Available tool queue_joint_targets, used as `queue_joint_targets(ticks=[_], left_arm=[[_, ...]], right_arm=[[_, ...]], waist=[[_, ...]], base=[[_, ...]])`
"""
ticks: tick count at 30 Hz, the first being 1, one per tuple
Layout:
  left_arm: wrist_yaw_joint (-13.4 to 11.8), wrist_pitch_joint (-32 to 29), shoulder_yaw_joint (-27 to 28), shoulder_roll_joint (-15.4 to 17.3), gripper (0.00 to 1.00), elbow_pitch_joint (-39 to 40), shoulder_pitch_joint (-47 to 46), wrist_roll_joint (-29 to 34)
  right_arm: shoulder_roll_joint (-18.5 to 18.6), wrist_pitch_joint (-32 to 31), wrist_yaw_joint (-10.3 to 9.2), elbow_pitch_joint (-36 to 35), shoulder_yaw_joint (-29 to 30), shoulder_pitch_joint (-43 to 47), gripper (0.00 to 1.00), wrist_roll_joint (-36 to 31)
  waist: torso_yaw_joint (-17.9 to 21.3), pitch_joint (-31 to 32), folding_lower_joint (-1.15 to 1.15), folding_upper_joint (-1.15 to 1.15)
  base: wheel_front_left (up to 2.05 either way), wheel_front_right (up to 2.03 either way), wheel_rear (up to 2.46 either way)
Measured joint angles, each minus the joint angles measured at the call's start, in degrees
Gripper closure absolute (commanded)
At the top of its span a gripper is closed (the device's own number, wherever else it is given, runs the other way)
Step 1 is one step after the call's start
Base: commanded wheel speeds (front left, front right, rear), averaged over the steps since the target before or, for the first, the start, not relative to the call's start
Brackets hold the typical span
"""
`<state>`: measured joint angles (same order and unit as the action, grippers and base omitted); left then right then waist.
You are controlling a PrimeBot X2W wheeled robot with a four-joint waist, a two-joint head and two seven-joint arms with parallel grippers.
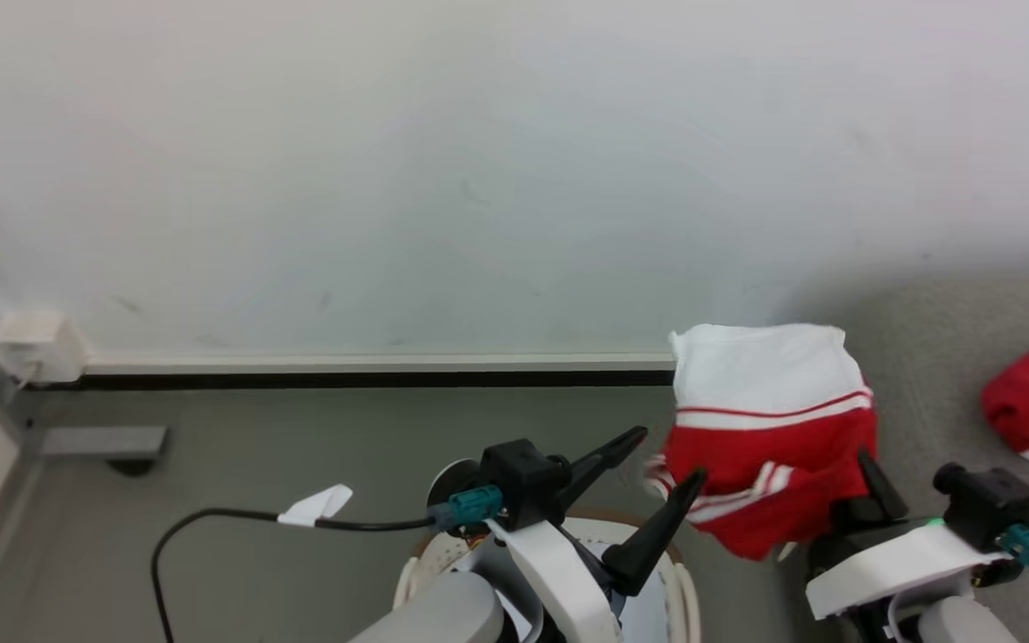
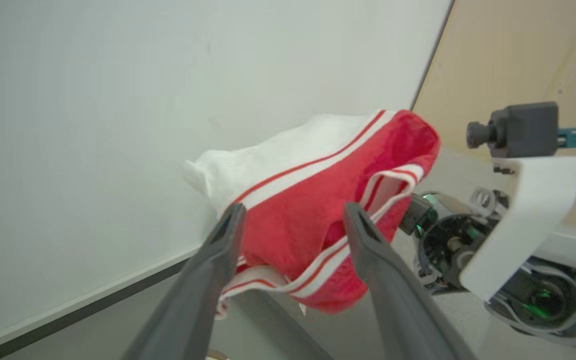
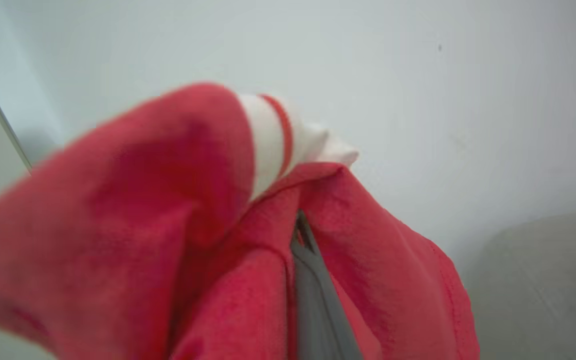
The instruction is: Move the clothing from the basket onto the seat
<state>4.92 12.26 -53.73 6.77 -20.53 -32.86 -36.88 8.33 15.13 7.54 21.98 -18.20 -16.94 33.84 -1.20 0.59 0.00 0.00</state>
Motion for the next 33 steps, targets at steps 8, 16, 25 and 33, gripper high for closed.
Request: queue_joint_targets(ticks=[8,16,25,33], left_arm=[[-0.78,1.57,0.00,0.89,0.00,0.44,0.50,1.53],[-0.93,2.52,-0.07,1.13,0.00,-0.87,1.17,4.32],[-0.73,2.88,1.46,0.36,0.00,-1.35,1.70,7.56],[0.35,2.88,3.04,-0.74,0.00,-1.35,2.85,9.69]], right_arm=[[3.13,0.00,0.00,-3.87,2.49,2.35,1.00,0.90],[5.94,0.00,0.00,-7.91,4.46,5.45,1.00,2.03],[7.21,0.01,0.00,-12.13,7.71,9.78,1.00,2.85],[8.08,0.01,0.00,-13.77,8.86,10.35,1.00,3.22]], waist=[[7.71,-0.10,0.00,0.00],[16.74,-0.25,0.00,0.00],[24.58,-0.31,0.00,0.00],[26.13,-0.43,0.00,0.00]], base=[[0.00,0.00,0.00],[0.00,0.00,0.00],[0.00,0.00,0.00],[0.00,0.00,0.00]])
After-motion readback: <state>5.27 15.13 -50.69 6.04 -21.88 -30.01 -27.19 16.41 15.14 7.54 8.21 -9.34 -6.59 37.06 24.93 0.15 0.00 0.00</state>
